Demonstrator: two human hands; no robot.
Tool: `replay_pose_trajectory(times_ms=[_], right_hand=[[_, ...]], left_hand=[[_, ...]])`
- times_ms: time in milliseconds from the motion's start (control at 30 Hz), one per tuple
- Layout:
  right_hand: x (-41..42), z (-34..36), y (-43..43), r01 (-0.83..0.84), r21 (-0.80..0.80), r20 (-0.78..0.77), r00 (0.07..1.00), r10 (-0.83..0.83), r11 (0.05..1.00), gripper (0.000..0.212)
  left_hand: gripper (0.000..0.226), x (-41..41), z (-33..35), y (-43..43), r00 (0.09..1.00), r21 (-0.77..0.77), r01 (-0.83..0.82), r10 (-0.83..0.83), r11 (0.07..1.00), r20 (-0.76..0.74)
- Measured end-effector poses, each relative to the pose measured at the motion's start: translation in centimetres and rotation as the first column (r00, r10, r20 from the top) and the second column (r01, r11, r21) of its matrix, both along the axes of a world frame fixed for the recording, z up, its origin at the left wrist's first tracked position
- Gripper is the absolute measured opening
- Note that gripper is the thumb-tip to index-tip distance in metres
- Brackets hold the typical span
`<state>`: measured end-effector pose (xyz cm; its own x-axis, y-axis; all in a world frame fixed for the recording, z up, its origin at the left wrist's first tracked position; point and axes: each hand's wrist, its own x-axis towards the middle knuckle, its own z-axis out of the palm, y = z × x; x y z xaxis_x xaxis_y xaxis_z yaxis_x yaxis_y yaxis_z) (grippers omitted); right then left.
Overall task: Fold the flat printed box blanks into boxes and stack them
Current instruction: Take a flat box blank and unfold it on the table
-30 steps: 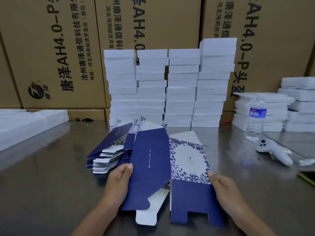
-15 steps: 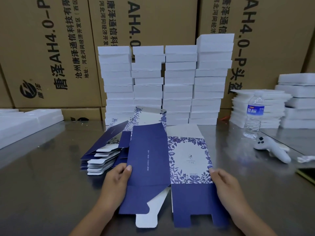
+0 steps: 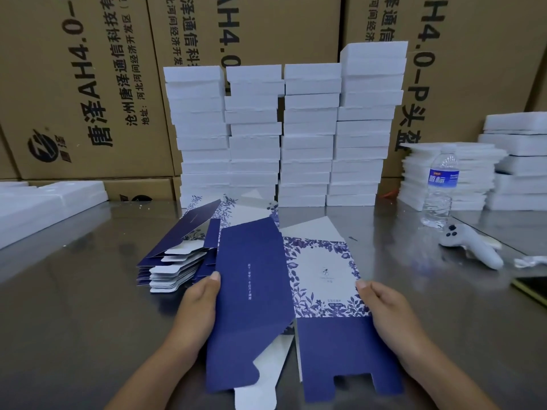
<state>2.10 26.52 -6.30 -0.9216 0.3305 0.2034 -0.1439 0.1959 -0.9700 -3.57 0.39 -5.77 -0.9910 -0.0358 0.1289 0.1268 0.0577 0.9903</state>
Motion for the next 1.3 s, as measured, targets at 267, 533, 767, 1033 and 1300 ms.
replay_pose_trajectory(times_ms=[267, 533, 767, 1033, 1300], right_hand=[[0.1, 0.5, -0.1, 0.107, -0.064, 0.043, 0.994, -0.104, 0.992, 0.047], [0.5, 0.8, 0.1, 0.097, 0.070, 0.048, 0.994, -0.101, 0.993, 0.030], [0.7, 0.7, -0.4, 0.050, 0.021, 0.076, 0.996, -0.051, 0.999, 0.047], [0.5, 0.9, -0.2, 0.112, -0.067, 0.080, 0.991, -0.107, 0.991, 0.041], [1.0, 1.5, -0.4, 0.094, -0.049, 0.073, 0.993, -0.091, 0.994, 0.040]], left_hand=[[0.039, -0.3, 0.1, -0.3, 0.999, -0.072, 0.036, -0.037, 0.997, -0.005], [0.037, -0.2, 0.3, -0.1, 0.995, 0.026, 0.040, -0.042, 0.999, 0.095], [0.035, 0.3, 0.6, -0.1, 0.996, 0.028, 0.025, -0.028, 0.999, 0.084], [0.032, 0.4, 0.4, -0.1, 0.995, -0.043, 0.080, -0.077, 0.996, 0.064], [0.040, 0.6, 0.7, 0.2, 0.995, 0.045, 0.040, -0.044, 0.998, 0.087]])
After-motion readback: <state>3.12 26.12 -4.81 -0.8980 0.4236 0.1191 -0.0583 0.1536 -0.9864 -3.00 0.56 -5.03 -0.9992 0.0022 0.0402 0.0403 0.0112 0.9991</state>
